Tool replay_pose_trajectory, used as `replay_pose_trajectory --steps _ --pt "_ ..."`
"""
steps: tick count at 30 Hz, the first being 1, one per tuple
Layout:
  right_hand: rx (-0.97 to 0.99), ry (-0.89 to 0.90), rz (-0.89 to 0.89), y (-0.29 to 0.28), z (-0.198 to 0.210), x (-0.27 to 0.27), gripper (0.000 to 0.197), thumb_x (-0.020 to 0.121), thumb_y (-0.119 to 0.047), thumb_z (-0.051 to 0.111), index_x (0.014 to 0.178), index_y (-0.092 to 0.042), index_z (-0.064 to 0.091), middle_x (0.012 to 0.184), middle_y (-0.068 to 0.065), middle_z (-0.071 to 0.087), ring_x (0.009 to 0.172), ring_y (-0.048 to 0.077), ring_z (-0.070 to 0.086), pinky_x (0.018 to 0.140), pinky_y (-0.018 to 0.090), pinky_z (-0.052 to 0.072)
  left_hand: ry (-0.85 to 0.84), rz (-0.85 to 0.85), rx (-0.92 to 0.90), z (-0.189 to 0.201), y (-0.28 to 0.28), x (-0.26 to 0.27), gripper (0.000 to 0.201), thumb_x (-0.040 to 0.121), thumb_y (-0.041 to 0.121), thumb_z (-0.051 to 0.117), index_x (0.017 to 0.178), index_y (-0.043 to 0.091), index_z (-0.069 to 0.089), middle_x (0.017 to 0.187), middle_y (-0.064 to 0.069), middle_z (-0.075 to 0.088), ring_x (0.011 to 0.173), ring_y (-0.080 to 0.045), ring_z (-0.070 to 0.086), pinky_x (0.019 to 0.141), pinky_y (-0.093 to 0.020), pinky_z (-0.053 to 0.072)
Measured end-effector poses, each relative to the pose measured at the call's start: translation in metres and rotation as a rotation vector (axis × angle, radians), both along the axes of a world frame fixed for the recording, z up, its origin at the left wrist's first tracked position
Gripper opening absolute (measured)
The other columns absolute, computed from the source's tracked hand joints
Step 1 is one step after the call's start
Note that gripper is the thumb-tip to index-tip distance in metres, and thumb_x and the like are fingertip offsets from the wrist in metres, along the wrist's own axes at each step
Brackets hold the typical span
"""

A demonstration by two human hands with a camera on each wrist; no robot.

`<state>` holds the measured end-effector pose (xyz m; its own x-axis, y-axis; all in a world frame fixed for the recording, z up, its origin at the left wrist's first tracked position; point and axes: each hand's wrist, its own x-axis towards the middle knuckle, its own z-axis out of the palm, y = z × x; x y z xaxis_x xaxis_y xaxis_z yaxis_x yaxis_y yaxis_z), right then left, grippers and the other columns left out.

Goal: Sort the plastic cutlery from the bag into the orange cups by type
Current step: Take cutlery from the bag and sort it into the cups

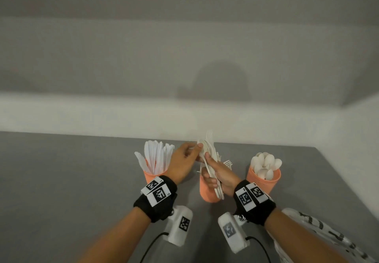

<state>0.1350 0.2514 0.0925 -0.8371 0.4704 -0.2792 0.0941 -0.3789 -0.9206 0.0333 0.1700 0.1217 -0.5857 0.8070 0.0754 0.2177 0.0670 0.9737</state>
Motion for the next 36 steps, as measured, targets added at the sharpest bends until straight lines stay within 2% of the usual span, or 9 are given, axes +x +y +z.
replay_pose_trajectory --steps 2,5,11,15,19,26,29,31,36 --pt "-0.023 -0.011 0.016 -0.001 0.002 0.004 0.049 0.093 -0.051 0.032 0.112 -0.011 0.054 0.043 -0.004 0.053 0.026 0.002 0.032 0.029 0.012 0.026 0.001 0.005 -0.032 -0.006 0.01 0.004 0.026 0.093 0.026 0.051 0.102 0.002 0.059 0.078 -0.001 0.064 0.067 -0.008 0.061 0.063 -0.013 0.046" --pt "-0.047 -0.011 0.024 0.001 0.004 0.01 0.047 0.096 -0.049 0.028 0.089 -0.01 0.054 0.049 0.0 0.061 0.028 0.004 0.039 0.03 0.014 0.031 0.054 0.032 -0.055 -0.011 0.017 0.006 0.026 0.095 0.013 0.043 0.094 -0.008 0.059 0.081 -0.016 0.062 0.072 -0.02 0.056 0.072 -0.032 0.046" --pt "-0.099 -0.022 -0.022 0.007 0.006 0.022 0.053 0.096 -0.05 0.029 0.104 -0.006 0.057 0.061 0.006 0.069 0.043 0.011 0.058 0.043 0.02 0.049 0.01 0.139 0.063 -0.007 0.015 0.006 0.027 0.094 0.008 0.046 0.069 0.008 0.055 0.059 0.0 0.048 0.056 -0.011 0.043 0.059 -0.026 0.038" --pt "-0.016 -0.052 -0.051 0.007 0.003 0.021 0.058 0.096 -0.051 0.028 0.097 -0.005 0.062 0.058 0.006 0.067 0.033 0.007 0.049 0.034 0.016 0.039 -0.05 0.093 0.164 0.001 0.014 0.008 0.013 0.091 0.004 0.052 0.084 0.005 0.062 0.064 0.003 0.057 0.051 0.006 0.055 0.053 -0.007 0.041" --pt "0.043 -0.104 -0.064 0.004 0.001 0.015 0.067 0.092 -0.057 0.028 0.078 0.0 0.063 0.056 0.009 0.059 0.027 0.005 0.037 0.03 0.013 0.029 -0.019 0.039 0.082 -0.003 0.02 0.009 0.015 0.09 0.004 0.054 0.098 -0.001 0.066 0.069 0.002 0.06 0.053 0.002 0.055 0.053 -0.01 0.042" --pt "0.123 -0.076 -0.04 0.0 0.006 0.018 0.06 0.096 -0.046 0.032 0.12 0.006 0.049 0.057 0.005 0.068 0.029 0.009 0.047 0.032 0.016 0.038 -0.138 0.004 -0.027 -0.006 0.023 0.011 0.01 0.092 0.007 0.051 0.099 0.003 0.056 0.077 -0.006 0.055 0.063 -0.012 0.051 0.056 -0.018 0.045" --pt "0.149 -0.073 -0.053 0.004 0.006 0.023 0.047 0.096 -0.047 0.033 0.125 -0.015 0.052 0.072 0.009 0.072 0.047 0.014 0.065 0.045 0.023 0.054 -0.384 0.059 0.109 0.002 0.023 0.01 0.014 0.097 0.009 0.037 0.107 0.003 0.046 0.092 -0.014 0.063 0.075 -0.021 0.062 0.067 -0.025 0.052" --pt "0.155 -0.075 -0.066 0.007 0.006 0.029 0.045 0.093 -0.051 0.034 0.128 -0.027 0.049 0.08 0.011 0.071 0.055 0.018 0.067 0.049 0.025 0.055 -0.523 0.095 0.199 0.01 0.024 0.006 0.013 0.097 0.009 0.031 0.098 0.008 0.044 0.085 -0.012 0.066 0.073 -0.021 0.066 0.071 -0.031 0.053" --pt "0.167 -0.113 -0.047 0.012 0.008 0.041 0.052 0.092 -0.053 0.03 0.131 -0.023 0.048 0.051 -0.005 0.042 0.032 0.001 0.027 0.031 0.014 0.026 -0.523 0.103 0.234 0.018 0.033 -0.001 0.006 0.093 0.012 0.046 0.088 0.012 0.046 0.056 0.002 0.039 0.036 -0.004 0.038 0.041 -0.019 0.035"
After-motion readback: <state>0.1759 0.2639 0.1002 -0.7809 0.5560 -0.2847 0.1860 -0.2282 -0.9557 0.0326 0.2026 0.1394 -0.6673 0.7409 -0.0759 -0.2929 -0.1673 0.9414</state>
